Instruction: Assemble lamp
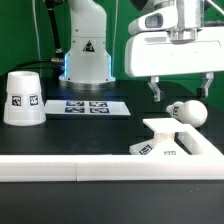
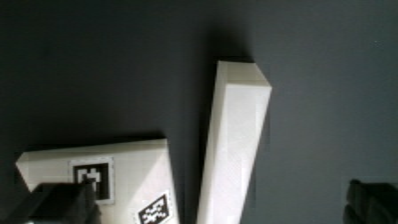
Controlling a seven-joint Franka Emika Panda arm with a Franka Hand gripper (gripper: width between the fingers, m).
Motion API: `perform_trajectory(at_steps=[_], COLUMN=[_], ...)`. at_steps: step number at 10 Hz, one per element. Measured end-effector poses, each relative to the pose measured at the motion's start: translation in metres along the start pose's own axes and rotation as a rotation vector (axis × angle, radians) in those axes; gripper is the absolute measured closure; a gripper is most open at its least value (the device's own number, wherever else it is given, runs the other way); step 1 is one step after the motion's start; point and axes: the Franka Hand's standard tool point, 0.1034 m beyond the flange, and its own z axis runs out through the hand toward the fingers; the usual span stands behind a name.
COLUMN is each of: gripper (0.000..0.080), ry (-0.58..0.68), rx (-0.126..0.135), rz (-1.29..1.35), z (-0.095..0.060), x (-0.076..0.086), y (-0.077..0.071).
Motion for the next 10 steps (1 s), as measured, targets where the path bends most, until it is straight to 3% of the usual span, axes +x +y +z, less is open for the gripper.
perform_trajectory(at_steps=[4, 6, 7, 9, 10], gripper=[0.0101, 0.0101, 0.0101, 0.0101, 0.0101], ry=[-0.001, 0.005, 0.0, -0.017, -0.019], rx=[0.002, 0.019, 0.022, 0.024, 0.024], rz=[-0.003, -0.069, -0.105, -0.274, -0.224], z=[0.0, -0.003, -0.001, 0.004, 0.003], x=[-0.001, -0.016, -0.02, -0.023, -0.025], y=[-0.005, -0.037, -0.046, -0.045, -0.042])
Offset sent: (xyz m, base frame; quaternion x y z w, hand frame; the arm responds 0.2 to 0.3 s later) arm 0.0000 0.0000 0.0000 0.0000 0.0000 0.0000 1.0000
